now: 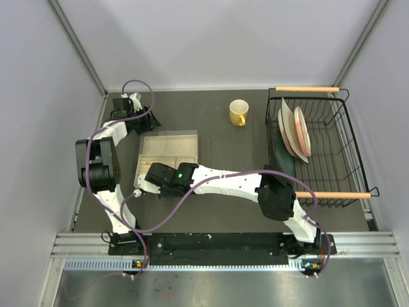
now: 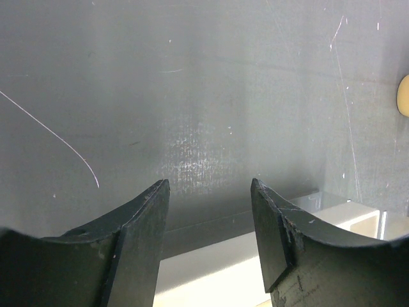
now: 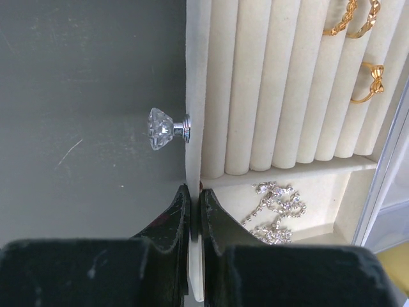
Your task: Organize the mixed jewelry
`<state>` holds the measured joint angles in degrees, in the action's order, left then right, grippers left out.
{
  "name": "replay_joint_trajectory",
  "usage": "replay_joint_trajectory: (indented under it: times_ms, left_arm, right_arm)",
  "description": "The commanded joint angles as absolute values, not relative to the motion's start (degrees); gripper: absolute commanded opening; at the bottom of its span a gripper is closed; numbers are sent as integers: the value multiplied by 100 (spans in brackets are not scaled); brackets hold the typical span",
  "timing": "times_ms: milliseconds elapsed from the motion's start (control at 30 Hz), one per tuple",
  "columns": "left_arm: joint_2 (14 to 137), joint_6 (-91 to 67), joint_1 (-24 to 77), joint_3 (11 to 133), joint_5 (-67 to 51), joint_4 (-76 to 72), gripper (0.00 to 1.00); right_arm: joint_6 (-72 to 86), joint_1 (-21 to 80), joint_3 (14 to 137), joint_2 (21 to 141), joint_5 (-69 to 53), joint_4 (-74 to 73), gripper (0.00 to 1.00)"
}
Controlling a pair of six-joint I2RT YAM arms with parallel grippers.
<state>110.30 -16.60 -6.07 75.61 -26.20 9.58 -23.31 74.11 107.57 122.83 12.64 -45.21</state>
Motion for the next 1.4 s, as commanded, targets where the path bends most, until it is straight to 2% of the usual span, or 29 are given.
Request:
replay_joint_trajectory:
  times_ms: [0,767,1367]
  left_arm:
    - [11215,-1564,-598,7400,-2619,1213,58]
    - [11329,-1441,-589,7462,-2769,1336,57]
    - [11549,-1257,-536,7813,-2777,1652,56]
  right_arm:
    - [-2584,7356,11030,11918,1802,-4297,0]
    - [-3137,7277,11320,12111,2092,-4473,0]
    - [-3718,7444,10846,11997,1810,-4808,0]
